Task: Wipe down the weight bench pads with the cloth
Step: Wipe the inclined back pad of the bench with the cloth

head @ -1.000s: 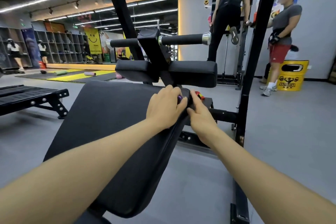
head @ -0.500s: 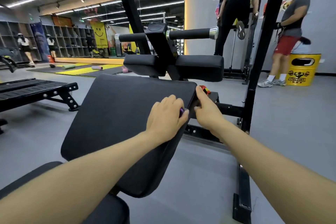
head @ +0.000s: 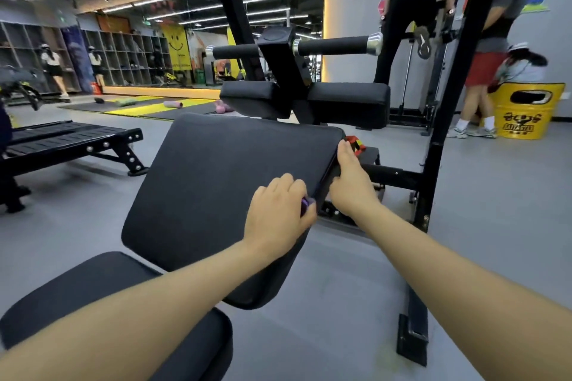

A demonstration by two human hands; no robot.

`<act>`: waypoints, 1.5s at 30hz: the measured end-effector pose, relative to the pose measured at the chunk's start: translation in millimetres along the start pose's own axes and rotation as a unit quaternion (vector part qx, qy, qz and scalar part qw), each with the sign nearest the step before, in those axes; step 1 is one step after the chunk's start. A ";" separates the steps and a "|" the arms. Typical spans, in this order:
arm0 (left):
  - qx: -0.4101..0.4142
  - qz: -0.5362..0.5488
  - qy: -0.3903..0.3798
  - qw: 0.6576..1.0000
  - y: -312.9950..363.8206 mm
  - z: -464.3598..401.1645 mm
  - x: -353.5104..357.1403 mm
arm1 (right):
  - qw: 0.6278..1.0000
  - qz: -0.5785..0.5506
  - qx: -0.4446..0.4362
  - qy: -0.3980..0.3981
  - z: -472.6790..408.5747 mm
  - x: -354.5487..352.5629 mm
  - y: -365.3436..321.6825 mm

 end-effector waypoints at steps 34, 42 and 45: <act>-0.157 -0.021 0.019 0.987 -71.3 36.2 -8.9 | 0.990 0.121 0.047 0.056 12.5 35.9 -26.4; -0.295 -0.043 -0.011 0.955 -109.9 -27.7 3.4 | 0.984 0.160 -0.009 0.079 18.1 58.0 -28.7; -0.277 -0.050 0.002 0.960 -107.0 -17.8 1.4 | 0.980 0.185 -0.001 0.069 17.7 59.5 -21.9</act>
Point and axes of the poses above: each hand's wrist, its own z-axis away from the middle knuckle, its own x-axis out of the palm, y = z × x, the point moved 7 cm from there along -z, towards the middle knuckle, and after that the axes turned 13 degrees about -x, right-handed, at the moved point
